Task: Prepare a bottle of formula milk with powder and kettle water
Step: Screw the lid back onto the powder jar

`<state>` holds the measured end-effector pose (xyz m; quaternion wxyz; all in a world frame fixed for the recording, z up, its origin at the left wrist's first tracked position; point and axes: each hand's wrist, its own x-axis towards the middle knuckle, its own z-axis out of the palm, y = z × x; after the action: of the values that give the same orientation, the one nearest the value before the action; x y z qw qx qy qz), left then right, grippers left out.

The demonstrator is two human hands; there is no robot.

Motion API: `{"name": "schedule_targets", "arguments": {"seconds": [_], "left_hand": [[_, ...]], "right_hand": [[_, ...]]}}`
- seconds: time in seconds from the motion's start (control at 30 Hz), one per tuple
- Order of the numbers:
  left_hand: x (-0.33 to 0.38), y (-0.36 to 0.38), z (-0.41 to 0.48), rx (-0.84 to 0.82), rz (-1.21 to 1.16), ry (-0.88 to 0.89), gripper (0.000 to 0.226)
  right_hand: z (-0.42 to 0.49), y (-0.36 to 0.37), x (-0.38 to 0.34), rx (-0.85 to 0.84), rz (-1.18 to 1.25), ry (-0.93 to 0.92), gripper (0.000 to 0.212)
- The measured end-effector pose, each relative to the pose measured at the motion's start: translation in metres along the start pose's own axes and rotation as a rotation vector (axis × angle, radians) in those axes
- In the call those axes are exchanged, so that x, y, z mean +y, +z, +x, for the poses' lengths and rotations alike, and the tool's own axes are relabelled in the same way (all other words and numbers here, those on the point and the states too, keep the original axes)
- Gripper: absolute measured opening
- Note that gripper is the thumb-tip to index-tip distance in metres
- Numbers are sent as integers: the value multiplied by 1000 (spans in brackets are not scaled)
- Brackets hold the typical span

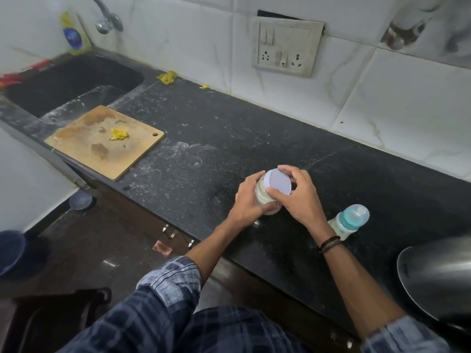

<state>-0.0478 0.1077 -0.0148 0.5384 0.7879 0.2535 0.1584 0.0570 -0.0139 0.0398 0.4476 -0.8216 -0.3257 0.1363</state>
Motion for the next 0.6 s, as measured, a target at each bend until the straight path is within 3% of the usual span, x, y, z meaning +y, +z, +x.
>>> {"name": "schedule_targets", "arguments": {"seconds": [0.23,0.6], "left_hand": [[-8,-2,9,21,25,33,77],[-12,-1,9,9,4,26,82]], "right_hand": [[19,-4,-12,-72,-206,25,56],[26,1,-21,-103,-448,-2,61]]}}
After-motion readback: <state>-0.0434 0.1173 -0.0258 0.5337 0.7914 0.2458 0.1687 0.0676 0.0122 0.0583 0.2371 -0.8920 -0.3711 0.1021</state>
